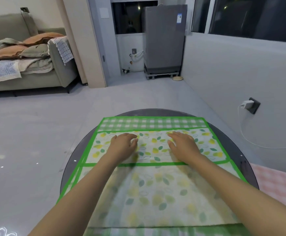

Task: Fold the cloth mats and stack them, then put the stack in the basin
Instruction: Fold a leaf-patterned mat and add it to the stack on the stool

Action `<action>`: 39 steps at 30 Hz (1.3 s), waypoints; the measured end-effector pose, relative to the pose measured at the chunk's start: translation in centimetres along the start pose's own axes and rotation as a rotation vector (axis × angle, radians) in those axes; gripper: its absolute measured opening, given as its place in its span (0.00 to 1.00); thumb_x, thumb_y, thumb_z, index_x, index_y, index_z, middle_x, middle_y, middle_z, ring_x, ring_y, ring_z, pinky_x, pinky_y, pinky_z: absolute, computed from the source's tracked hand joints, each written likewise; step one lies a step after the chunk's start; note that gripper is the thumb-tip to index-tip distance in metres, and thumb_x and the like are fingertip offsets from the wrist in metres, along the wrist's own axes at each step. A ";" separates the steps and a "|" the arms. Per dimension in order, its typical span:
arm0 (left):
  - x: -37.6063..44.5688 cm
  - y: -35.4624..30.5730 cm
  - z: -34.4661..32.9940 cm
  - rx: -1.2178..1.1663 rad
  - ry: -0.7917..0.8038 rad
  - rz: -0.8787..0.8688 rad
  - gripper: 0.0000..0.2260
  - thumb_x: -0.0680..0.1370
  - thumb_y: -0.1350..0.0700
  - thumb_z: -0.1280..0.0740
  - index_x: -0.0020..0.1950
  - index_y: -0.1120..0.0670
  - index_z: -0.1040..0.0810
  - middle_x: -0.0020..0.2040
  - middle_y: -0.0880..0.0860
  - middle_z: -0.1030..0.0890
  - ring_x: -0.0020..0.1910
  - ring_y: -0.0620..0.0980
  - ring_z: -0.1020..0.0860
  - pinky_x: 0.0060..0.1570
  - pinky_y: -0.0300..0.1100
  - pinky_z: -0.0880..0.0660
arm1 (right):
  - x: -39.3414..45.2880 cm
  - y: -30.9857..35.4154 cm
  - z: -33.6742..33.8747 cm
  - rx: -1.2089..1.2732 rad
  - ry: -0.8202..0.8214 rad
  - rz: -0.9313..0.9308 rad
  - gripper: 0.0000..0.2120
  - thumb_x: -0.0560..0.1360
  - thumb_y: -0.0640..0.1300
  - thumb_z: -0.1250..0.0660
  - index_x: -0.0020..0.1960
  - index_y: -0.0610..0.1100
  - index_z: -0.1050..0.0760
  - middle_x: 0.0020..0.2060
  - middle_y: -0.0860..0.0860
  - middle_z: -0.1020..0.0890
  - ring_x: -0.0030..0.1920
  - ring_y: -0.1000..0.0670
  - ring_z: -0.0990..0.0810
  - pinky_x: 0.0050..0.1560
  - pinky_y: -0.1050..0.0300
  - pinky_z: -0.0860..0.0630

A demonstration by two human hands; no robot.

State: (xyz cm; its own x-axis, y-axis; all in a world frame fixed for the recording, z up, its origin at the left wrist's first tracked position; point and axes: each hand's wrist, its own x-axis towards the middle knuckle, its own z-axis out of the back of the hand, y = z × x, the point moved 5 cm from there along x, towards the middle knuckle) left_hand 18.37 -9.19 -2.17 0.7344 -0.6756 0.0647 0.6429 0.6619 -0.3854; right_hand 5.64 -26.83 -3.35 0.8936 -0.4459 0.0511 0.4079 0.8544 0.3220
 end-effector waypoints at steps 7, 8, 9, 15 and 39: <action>7.3 0.9 -2.9 -0.009 -0.086 0.004 0.16 0.81 0.49 0.43 0.67 0.49 0.27 0.67 0.51 0.27 0.68 0.51 0.32 0.69 0.52 0.43 | 6.2 -2.7 -0.7 -0.012 -0.091 -0.053 0.18 0.80 0.50 0.45 0.69 0.49 0.32 0.66 0.52 0.27 0.67 0.49 0.33 0.67 0.52 0.43; 7.9 1.1 -3.1 -0.003 -0.102 0.006 0.16 0.81 0.48 0.43 0.66 0.49 0.26 0.65 0.51 0.27 0.66 0.52 0.32 0.68 0.51 0.42 | 6.8 -3.0 -0.9 -0.017 -0.109 -0.055 0.17 0.80 0.50 0.44 0.67 0.50 0.31 0.65 0.52 0.27 0.66 0.49 0.33 0.66 0.52 0.43; 8.4 1.3 -3.3 0.005 -0.130 0.003 0.15 0.80 0.48 0.42 0.65 0.50 0.25 0.63 0.52 0.26 0.64 0.53 0.31 0.66 0.50 0.41 | 7.3 -3.3 -1.0 -0.015 -0.129 -0.059 0.16 0.79 0.50 0.43 0.65 0.50 0.29 0.63 0.52 0.27 0.65 0.48 0.33 0.65 0.53 0.43; 9.4 1.8 -3.5 -0.060 -0.256 -0.012 0.09 0.77 0.50 0.34 0.53 0.52 0.19 0.51 0.53 0.24 0.57 0.54 0.30 0.58 0.46 0.39 | 8.7 -4.1 -1.2 0.035 -0.222 -0.103 0.07 0.77 0.50 0.39 0.52 0.50 0.27 0.54 0.52 0.26 0.59 0.48 0.33 0.60 0.54 0.41; -10.5 -5.4 10.2 -0.027 -0.227 -0.467 0.03 0.70 0.52 0.25 0.37 0.50 0.16 0.34 0.44 0.19 0.34 0.33 0.25 0.43 0.27 0.34 | -11.0 2.3 12.6 0.027 -0.129 0.115 0.05 0.73 0.53 0.31 0.43 0.53 0.19 0.37 0.59 0.22 0.44 0.55 0.23 0.43 0.56 0.26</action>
State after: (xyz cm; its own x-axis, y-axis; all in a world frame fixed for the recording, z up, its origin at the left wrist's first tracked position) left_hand 9.44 -2.39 8.62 0.4011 -0.8075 0.4325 0.9097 0.2958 -0.2914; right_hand -5.62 -23.26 8.70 0.9021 -0.3773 0.2095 0.2972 0.8951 0.3324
